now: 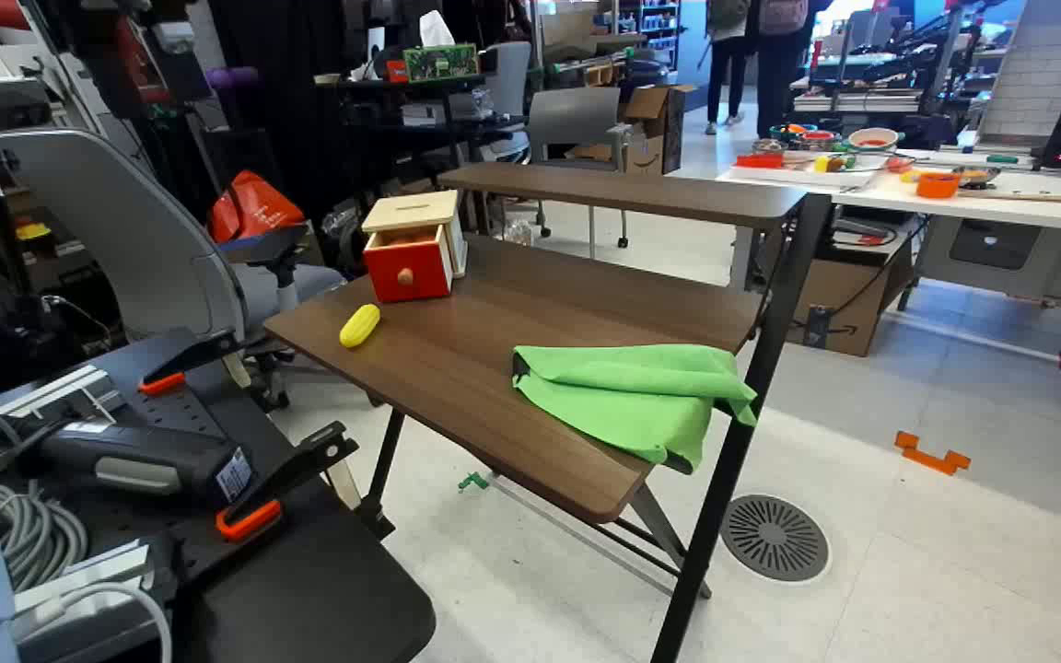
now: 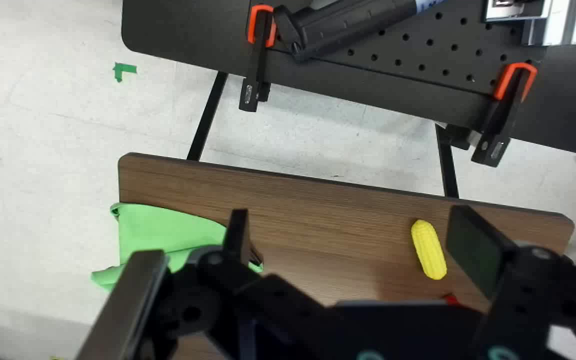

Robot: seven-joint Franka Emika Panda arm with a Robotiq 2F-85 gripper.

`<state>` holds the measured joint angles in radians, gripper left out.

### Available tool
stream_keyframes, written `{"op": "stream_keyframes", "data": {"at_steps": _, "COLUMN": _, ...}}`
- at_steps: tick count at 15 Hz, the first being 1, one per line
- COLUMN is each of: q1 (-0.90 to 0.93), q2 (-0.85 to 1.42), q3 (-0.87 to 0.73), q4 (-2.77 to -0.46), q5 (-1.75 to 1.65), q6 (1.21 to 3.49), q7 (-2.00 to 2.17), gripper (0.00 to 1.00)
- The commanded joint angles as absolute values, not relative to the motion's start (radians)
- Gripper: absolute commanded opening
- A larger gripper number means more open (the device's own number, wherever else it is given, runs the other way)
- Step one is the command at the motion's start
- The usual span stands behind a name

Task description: Pick up the corn from the table and put it in the drawer

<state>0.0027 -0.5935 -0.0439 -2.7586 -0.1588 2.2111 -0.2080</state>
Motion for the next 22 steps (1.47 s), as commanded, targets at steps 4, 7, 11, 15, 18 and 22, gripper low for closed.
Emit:
{"op": "stream_keyframes", "data": {"at_steps": 4, "q1": 0.004, "q2": -0.594, "q3": -0.044, "q4": -2.756, "q5": -0.159, "q6": 2.209, "q7": -0.208, "gripper": 1.00}}
{"op": "stream_keyframes", "data": {"at_steps": 7, "q1": 0.004, "q2": -0.594, "q3": -0.044, "q4": -2.756, "q5": -0.159, "q6": 2.209, "q7": -0.207, "gripper": 1.00}}
{"op": "stream_keyframes", "data": {"at_steps": 11, "q1": 0.004, "q2": -0.594, "q3": -0.044, "q4": -2.756, "q5": -0.159, "q6": 2.209, "q7": -0.207, "gripper": 1.00}}
{"op": "stream_keyframes", "data": {"at_steps": 15, "q1": 0.004, "q2": -0.594, "q3": -0.044, "q4": -2.756, "q5": -0.159, "q6": 2.209, "q7": -0.207, "gripper": 1.00}}
{"op": "stream_keyframes", "data": {"at_steps": 18, "q1": 0.004, "q2": -0.594, "q3": -0.044, "q4": -2.756, "q5": -0.159, "q6": 2.209, "q7": -0.207, "gripper": 1.00}}
{"op": "stream_keyframes", "data": {"at_steps": 22, "q1": 0.009, "q2": -0.573, "q3": -0.043, "q4": -2.756, "q5": -0.139, "q6": 2.267, "q7": -0.177, "gripper": 1.00}}
